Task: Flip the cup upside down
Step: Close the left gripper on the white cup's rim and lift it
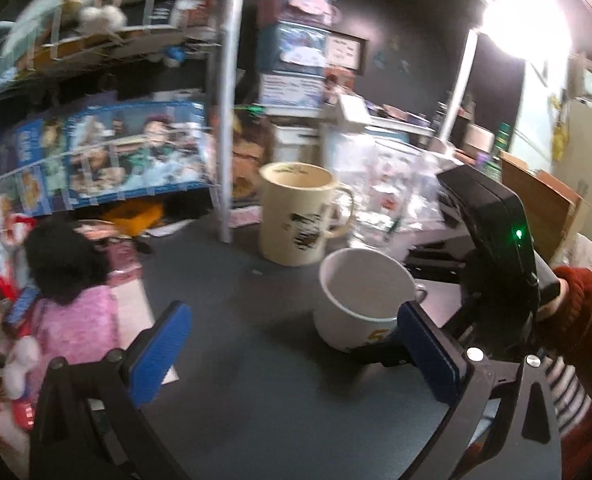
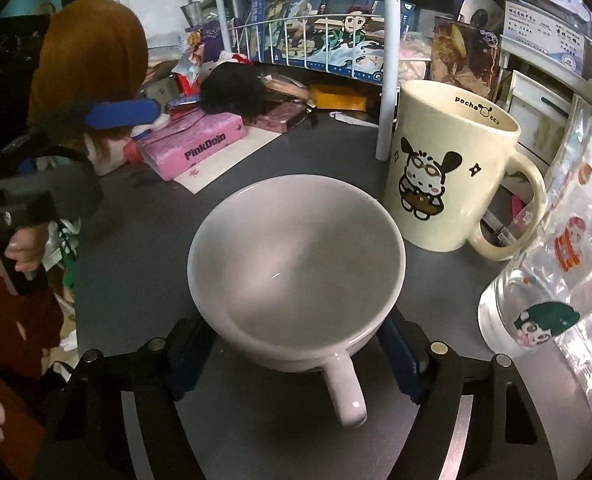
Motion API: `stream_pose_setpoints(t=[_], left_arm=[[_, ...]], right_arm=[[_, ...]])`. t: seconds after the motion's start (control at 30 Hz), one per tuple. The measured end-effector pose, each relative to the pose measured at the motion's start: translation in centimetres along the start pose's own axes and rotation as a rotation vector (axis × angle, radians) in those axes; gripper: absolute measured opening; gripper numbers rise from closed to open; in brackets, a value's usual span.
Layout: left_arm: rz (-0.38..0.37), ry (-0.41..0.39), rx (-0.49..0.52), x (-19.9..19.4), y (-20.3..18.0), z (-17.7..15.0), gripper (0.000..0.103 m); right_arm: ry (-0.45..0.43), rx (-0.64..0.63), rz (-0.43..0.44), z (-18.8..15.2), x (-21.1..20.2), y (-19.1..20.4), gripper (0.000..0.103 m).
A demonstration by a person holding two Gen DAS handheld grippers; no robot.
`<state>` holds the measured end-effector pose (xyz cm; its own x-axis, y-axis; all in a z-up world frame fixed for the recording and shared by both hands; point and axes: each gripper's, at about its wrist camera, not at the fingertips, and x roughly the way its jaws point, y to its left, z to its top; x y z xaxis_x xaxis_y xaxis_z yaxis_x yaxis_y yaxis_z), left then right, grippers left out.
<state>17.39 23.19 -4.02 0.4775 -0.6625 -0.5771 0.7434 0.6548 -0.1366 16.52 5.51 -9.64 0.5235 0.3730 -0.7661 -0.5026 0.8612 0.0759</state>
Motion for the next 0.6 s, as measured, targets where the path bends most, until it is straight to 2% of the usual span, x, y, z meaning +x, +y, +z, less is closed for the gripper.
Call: stream_pose_setpoints(t=[0.2,0.33,0.47,0.6], left_arm=[[-0.213,0.051,0.091,1.2,-3.2,-0.8,0.102],[-0.258,0.106,0.125,2.6,-5.6,-1.2,0.101],[-0.33,0.141,0.152,3.8,-7.8,-1.6,0.093],[-0.344,0.171,0.171,5.0,-9.3,-1.8,0.085]], right_arm=[[0.011,-0.002,0.013,-2.4,-2.1,1.4,0.073],[0.012,-0.011,0.011,-4.2,-3.5,2.5,0.073],[0.003,-0.007,0.008,-5.9,-4.8,3.2,0.073],[-0.015,0.001,0.004,-7.0,-5.8,3.3,0.074]])
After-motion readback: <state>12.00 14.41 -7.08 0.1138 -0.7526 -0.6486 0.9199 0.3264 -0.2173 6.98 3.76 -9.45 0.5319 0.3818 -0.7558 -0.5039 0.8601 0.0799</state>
